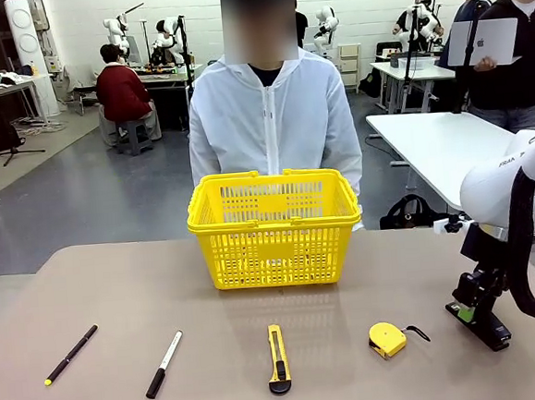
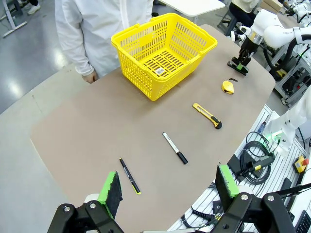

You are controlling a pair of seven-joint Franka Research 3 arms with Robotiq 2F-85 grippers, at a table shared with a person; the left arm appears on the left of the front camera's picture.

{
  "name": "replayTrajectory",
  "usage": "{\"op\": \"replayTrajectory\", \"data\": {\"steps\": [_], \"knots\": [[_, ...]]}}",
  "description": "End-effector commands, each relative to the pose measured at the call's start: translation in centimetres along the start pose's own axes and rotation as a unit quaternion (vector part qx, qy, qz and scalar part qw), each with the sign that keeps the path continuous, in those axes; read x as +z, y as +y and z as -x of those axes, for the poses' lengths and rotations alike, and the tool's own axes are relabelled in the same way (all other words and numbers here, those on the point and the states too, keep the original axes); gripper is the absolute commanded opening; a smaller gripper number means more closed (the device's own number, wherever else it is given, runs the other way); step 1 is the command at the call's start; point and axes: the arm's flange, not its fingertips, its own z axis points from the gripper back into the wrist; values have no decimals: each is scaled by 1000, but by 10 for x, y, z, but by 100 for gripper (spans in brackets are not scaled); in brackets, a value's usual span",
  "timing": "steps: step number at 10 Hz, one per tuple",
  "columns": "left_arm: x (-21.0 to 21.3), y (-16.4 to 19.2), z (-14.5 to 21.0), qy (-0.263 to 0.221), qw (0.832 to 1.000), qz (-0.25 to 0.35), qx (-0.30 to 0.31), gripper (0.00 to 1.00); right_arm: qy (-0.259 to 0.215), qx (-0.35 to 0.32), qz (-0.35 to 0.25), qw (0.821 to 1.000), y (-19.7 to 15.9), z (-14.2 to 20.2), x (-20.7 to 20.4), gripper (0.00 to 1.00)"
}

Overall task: Place the items the person wants into the basket.
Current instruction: Pick up the item the person points to and place it in the Market Basket.

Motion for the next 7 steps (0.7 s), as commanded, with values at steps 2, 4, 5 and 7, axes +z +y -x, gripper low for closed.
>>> {"op": "replayTrajectory", "data": {"steps": [2, 4, 5, 7], "knots": [[0, 1, 3, -5, 1000, 1, -5, 100, 10, 5, 5, 1000, -5, -3, 1, 0], [0, 1, 3, -5, 1000, 1, -5, 100, 6, 3, -1, 1000, -4, -4, 2, 0], [0, 1, 3, -5, 1000, 1, -5, 100, 2, 3, 1, 1000, -4, -4, 2, 0], [0, 1, 3, -5, 1000, 1, -5, 100, -19, -3, 2, 1000, 1, -2, 20, 0]]}}
